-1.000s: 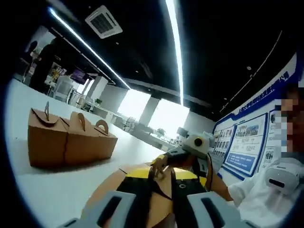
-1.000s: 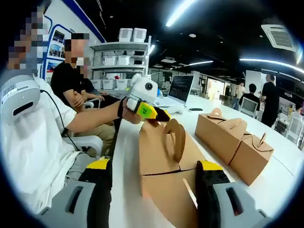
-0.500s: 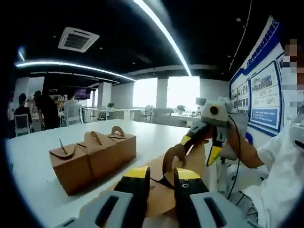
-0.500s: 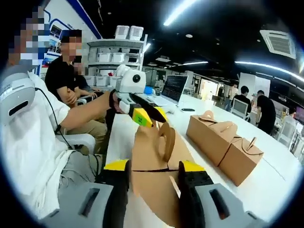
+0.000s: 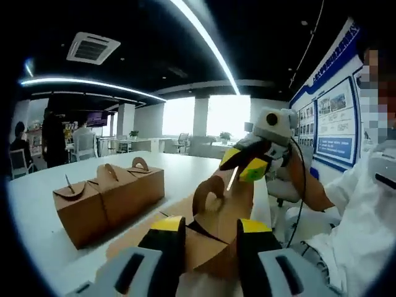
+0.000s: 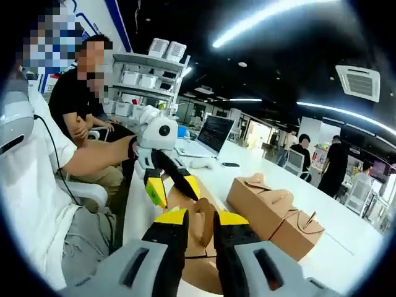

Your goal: Pick up one paper box from the group, open the paper box, and remove the item inside

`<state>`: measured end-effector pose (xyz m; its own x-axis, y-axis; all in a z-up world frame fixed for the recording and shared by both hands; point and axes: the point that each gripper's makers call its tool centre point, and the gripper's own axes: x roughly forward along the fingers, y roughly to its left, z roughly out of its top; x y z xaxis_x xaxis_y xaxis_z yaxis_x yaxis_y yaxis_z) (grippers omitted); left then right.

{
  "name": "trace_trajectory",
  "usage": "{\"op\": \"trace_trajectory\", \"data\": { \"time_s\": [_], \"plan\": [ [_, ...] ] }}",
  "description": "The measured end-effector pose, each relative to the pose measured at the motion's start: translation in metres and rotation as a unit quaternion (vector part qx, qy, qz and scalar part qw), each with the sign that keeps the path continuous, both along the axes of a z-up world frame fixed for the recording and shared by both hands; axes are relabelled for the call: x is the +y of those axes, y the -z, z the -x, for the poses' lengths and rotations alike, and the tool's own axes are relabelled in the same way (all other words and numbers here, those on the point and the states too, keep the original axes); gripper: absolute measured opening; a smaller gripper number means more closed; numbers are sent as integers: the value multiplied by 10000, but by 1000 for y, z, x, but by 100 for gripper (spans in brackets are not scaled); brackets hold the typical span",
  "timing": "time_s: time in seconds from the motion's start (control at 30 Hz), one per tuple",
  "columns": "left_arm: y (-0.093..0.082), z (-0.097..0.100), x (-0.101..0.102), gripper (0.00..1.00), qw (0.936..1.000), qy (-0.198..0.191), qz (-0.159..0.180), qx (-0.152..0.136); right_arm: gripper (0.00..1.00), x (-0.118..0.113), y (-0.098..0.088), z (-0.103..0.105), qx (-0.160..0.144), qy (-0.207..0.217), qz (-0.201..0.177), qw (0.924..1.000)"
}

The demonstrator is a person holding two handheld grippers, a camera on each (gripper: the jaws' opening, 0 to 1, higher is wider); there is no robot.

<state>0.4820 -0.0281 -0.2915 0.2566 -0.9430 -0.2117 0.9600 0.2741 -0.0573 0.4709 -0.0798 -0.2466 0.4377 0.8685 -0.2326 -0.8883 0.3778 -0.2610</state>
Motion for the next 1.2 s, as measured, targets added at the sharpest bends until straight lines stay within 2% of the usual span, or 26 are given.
{"op": "trace_trajectory", "data": {
  "time_s": [0.13, 0.37, 0.53, 0.6, 0.73, 0.8, 0.87, 0.9, 1.03, 1.2],
  "plan": [
    [5, 4, -2, 38, 9999, 66, -77, 8, 18, 1, 10, -7, -166, 164, 363, 9991],
    [6, 4, -2, 38, 10000, 15, -7, 4, 18, 6, 13, 2, -104, -38, 413, 9991],
    [6, 4, -2, 38, 10000, 18, -6, 17, 17, 8, 22, 10, -7, -144, 632, 9979],
    [5, 6, -3, 38, 10000, 53, -20, -5, 17, 7, 28, 6, 42, -47, 812, 9967],
    [5, 11, -4, 39, 9998, 171, -41, -76, 17, 5, 30, 0, 55, 8, 840, 9965],
    [5, 13, -5, 41, 9997, 229, -62, -111, 13, 5, 31, -2, 171, 63, 805, 9966],
    [5, 14, -5, 43, 9994, 283, -99, -159, 3, 4, 32, -5, 215, 134, 822, 9963],
    [5, 15, -5, 45, 9993, 318, -116, -179, 3, 2, 31, -8, 248, 264, 769, 9964],
    [7, 13, -5, 61, 9982, 244, -298, -470, 3, 3, 30, -6, 191, 210, 715, 9970],
    [13, 10, -8, 65, 9955, 133, -580, -731, 3, 7, 20, 3, -5, -25, 601, 9982]
  ]
}}
